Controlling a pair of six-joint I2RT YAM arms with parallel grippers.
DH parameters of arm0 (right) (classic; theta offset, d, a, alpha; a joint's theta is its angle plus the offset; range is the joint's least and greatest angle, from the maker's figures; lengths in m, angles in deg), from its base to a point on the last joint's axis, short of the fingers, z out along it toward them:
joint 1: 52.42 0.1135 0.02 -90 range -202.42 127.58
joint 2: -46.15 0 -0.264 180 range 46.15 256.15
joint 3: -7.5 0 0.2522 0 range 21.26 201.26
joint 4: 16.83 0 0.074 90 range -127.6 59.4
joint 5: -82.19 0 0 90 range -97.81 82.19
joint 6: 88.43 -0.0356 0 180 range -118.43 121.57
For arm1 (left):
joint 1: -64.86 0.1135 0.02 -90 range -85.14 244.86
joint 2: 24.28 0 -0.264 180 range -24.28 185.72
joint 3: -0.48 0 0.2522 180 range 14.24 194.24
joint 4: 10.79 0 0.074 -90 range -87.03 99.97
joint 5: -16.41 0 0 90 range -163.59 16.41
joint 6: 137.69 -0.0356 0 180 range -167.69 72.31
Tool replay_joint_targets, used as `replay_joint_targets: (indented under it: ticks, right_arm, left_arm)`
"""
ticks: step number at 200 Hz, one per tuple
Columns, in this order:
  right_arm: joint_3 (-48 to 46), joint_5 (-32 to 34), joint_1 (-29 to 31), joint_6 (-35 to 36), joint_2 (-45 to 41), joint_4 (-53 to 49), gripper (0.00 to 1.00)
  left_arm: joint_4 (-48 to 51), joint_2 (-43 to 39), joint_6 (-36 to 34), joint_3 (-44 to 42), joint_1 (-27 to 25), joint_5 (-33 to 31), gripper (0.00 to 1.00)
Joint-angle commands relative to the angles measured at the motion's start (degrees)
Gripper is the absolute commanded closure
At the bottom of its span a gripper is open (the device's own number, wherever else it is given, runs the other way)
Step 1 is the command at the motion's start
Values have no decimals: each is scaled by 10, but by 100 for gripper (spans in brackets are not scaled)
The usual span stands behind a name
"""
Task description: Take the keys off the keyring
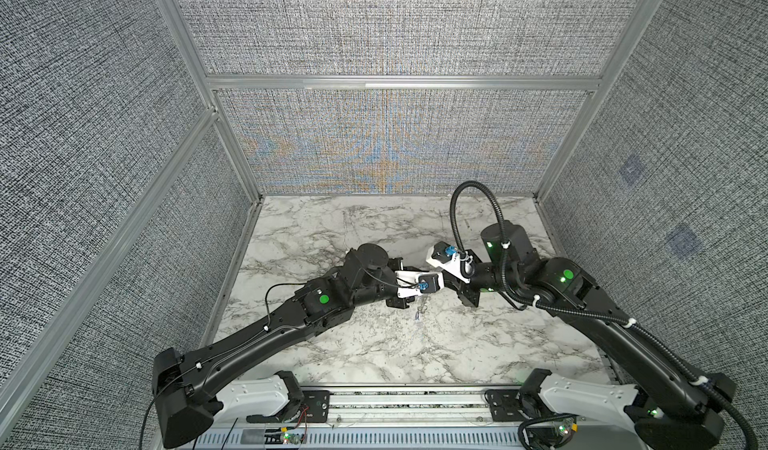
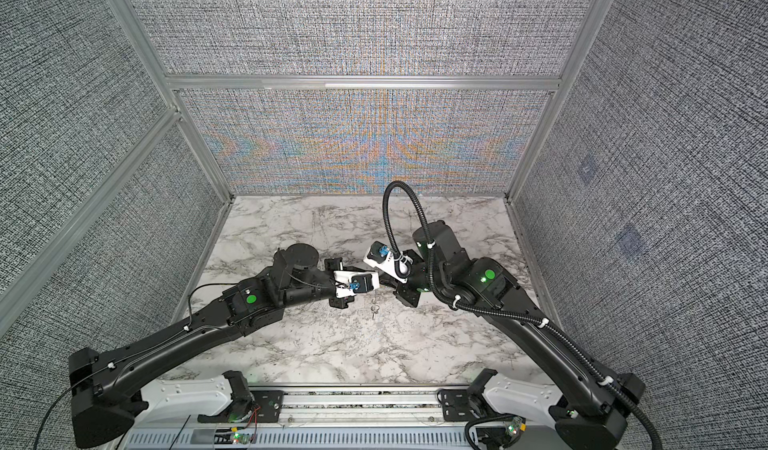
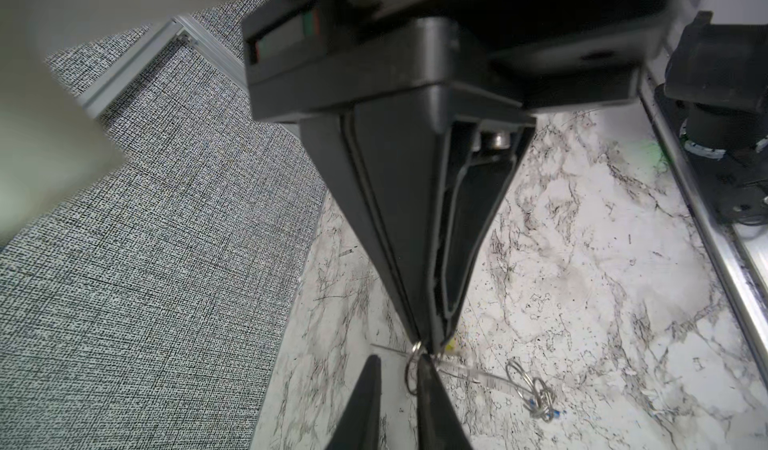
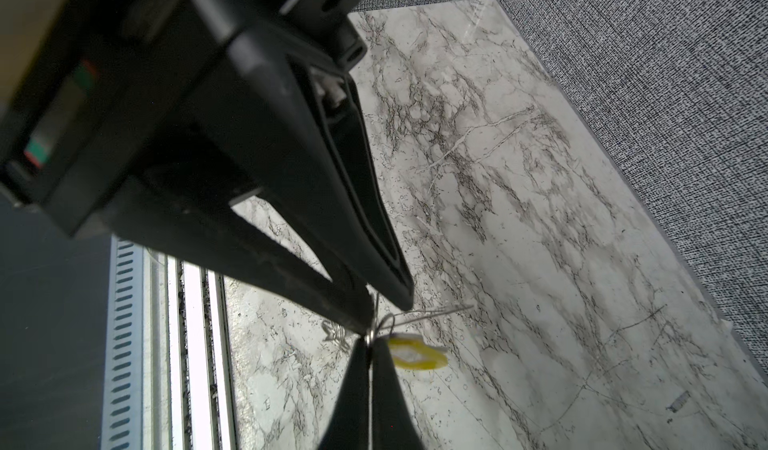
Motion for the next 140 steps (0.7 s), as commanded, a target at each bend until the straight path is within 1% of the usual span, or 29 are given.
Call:
replay_joint_targets:
  ticks: [1, 59, 109, 123, 130, 140]
  right_arm:
    - [1, -17, 0, -3, -2, 2, 100]
    - [-1, -13, 2, 11, -6, 8, 100]
    - [-3, -7, 4, 23, -4, 6, 100]
    - [-4, 1, 4, 25, -7, 9, 100]
    - [-6, 7, 4, 28, -10, 10, 98]
    - [-10, 19, 4, 29, -17, 16, 89]
  left_arm:
    - [12, 7, -5, 9, -3, -18, 83]
    - [37, 24, -4, 23, -5, -16, 84]
    - [46, 28, 7, 30, -4, -4, 100]
    - [46, 28, 14, 31, -4, 1, 100]
    - [46, 27, 19, 31, -4, 5, 100]
    - [46, 27, 27, 31, -4, 11, 100]
